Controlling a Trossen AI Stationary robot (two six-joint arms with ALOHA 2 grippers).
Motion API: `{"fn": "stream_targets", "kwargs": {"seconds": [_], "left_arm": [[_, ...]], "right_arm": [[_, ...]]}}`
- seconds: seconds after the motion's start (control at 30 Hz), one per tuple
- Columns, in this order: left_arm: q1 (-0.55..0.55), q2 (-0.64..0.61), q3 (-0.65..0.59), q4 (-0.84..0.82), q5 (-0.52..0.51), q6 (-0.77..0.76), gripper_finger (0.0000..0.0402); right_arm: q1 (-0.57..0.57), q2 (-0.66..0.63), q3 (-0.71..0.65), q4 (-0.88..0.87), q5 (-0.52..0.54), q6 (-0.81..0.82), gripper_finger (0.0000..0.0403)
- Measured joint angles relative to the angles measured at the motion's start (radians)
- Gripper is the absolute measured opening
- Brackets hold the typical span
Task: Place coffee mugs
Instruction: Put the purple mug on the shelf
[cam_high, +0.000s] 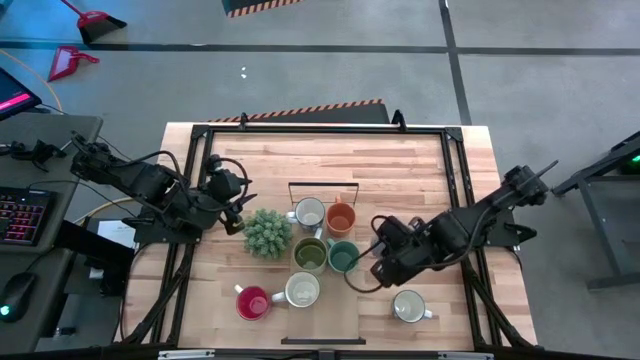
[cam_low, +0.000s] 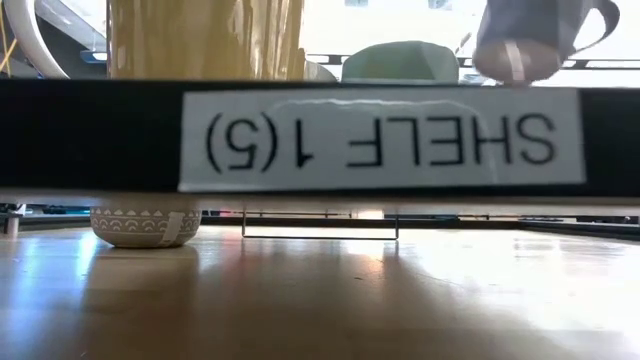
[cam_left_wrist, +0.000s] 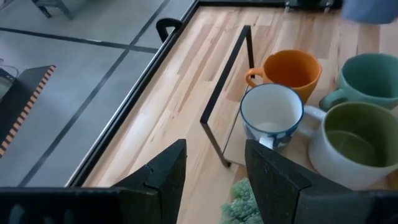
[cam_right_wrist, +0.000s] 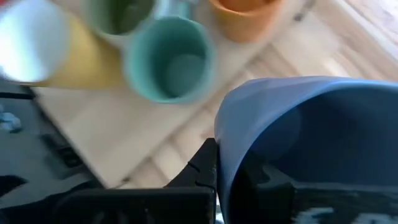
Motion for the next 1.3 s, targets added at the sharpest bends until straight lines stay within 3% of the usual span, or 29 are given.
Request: {"fn": "stream_targets", "kwargs": {"seconds": [0.43, 0.63, 0.87, 1.3], "left_arm": [[0.000, 0.000, 0.000, -0.006, 0.000, -0.003, 0.0154], [0.000, 0.000, 0.000, -0.005, 0.000, -0.004, 0.0154], [0.000, 0.000, 0.000, -0.003, 0.013, -0.005, 0.0154], [0.000, 0.000, 0.000, -0.003, 0.022, -0.005, 0.0154]], "right_arm": [[0.082, 0.377, 0.521, -0.162, -0.095, -0.081, 0.0000], [0.092, 0.509, 0.687, -0.192, -0.109, -0.075, 0.0000], [0.084, 0.575, 0.675, -0.156, -0.167, -0.076, 0.0000], [0.034, 0.633, 0.675, 0.003, -0.179, -0.166, 0.0000]]}}
